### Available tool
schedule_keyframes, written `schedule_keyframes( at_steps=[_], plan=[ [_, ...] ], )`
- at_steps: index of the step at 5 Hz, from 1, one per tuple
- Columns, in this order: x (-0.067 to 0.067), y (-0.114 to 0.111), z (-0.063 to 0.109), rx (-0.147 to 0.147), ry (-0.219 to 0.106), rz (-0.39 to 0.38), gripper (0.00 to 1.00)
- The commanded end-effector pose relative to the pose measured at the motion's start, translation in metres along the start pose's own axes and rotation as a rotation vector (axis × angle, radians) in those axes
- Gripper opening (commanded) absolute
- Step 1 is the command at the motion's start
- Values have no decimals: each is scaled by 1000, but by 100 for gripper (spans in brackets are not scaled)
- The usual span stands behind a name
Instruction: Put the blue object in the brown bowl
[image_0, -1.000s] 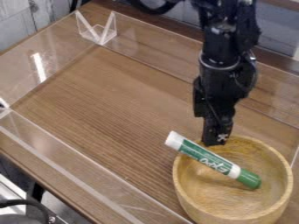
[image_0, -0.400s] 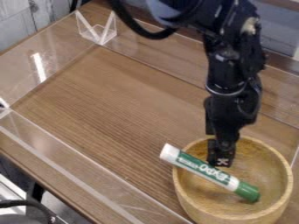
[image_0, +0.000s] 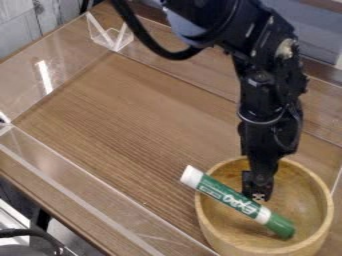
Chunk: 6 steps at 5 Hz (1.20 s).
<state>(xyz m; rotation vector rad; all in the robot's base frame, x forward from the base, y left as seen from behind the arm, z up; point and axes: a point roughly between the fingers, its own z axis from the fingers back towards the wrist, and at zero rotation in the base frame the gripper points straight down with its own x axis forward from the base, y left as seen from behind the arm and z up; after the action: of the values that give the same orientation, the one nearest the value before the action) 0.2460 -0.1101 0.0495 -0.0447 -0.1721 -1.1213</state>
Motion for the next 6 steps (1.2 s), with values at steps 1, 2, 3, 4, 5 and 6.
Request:
schedule_keyframes(
  at_steps=[1, 2, 3, 4, 5, 6],
  plan=[
    [7, -2, 0, 19, -29, -18, 100],
    [7, -5, -5, 20, -33, -20, 100],
    [7, -7, -10, 19, -35, -22, 100],
    [6, -9, -14, 19, -35, -25, 100],
    [5, -10, -18, 19, -33, -28, 100],
    [4, -12, -23, 19, -33, -31, 100]
  ],
)
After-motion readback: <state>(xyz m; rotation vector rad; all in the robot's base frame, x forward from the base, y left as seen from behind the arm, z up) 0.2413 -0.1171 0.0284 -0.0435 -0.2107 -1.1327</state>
